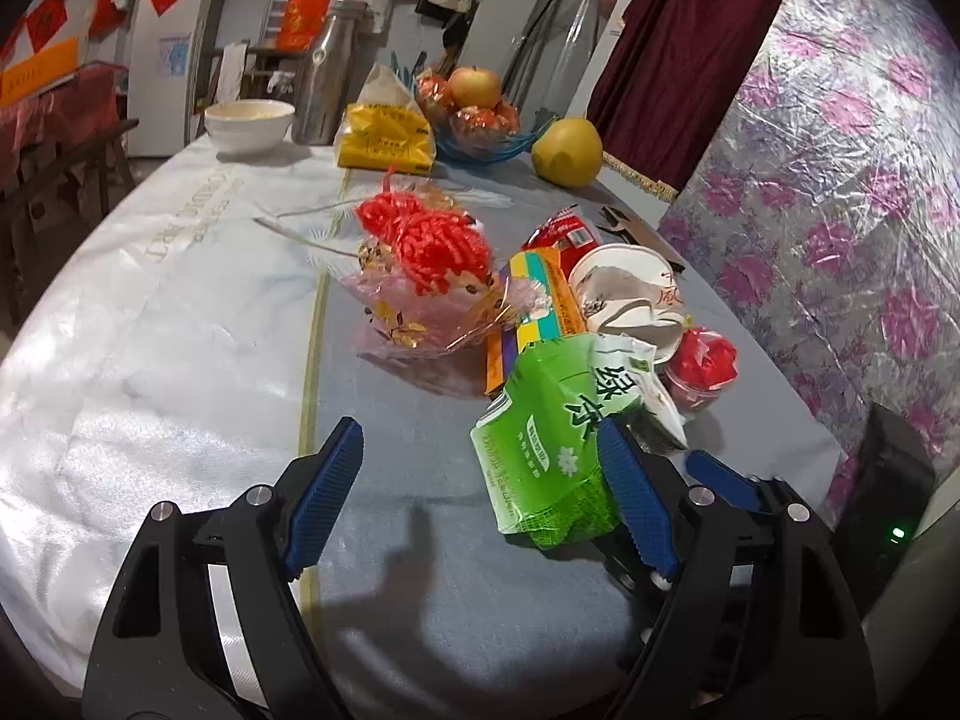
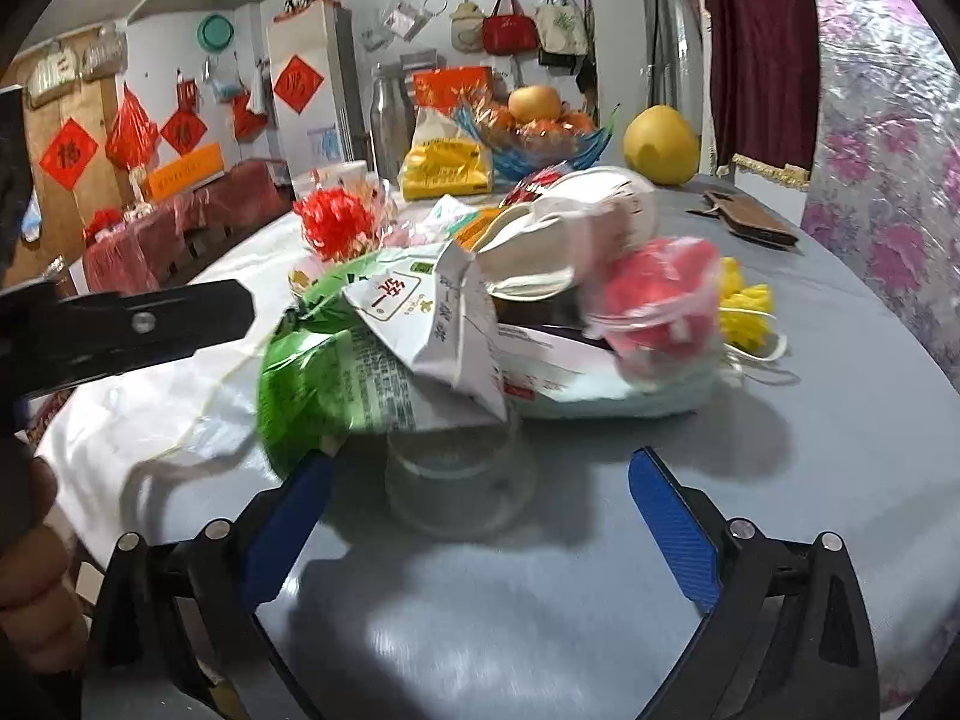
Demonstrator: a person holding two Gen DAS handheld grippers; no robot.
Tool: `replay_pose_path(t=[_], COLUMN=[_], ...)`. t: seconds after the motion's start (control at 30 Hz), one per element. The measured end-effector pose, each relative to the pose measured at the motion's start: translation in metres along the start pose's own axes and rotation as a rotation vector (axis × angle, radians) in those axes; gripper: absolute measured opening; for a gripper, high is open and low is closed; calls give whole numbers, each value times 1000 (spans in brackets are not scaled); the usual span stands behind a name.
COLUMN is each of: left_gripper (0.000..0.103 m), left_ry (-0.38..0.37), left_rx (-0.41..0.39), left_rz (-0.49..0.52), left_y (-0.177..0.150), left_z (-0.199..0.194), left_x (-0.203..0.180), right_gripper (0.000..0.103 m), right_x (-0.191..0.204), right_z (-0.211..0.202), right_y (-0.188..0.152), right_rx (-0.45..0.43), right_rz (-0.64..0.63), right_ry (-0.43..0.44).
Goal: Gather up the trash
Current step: 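Grasp green bag with left gripper while right gripper grasps clear plastic cup, then carry green bag with left gripper while right gripper carries clear cup to red basket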
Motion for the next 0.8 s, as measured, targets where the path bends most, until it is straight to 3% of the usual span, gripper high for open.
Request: replay_pose_path(t=[0.07, 0.2, 0.3, 0.43, 0.5, 0.8], left_gripper=[78, 79, 87, 90, 90, 91], left_ry=[-14, -52, -83, -61, -34, -37], left_rx=[16, 33, 37, 38, 51, 100], left_rz=[5, 30, 54, 110, 119, 133], left_y=[-1, -7, -13, -18, -16, -18], left_z=[3, 4, 3, 12, 22, 49], left_x=[-2, -12, -25, -48, -56, -74], right_gripper=[55, 54, 54, 54, 54, 54], right_x=[-2, -6, -18, -42, -53, -68], right_z=[3, -22, -52, -78, -83, -87], right_y=[-1, -4, -13, -24, -24, -25], right_rx=[11, -22, -52, -99, -109, -128], right_rz=[-2, -21, -11, 44, 75, 100], right_ry=[21, 32, 30, -16, -17, -30])
Point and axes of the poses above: each gripper's, at about its wrist camera, not at the fingertips, and z roughly the way its jaws point, x to its left, y to its top, the point moved 2 cm from there along z, roughly the way its jaws point, and after that the axes turned 11 degrees about y, right-handed, at the moved point
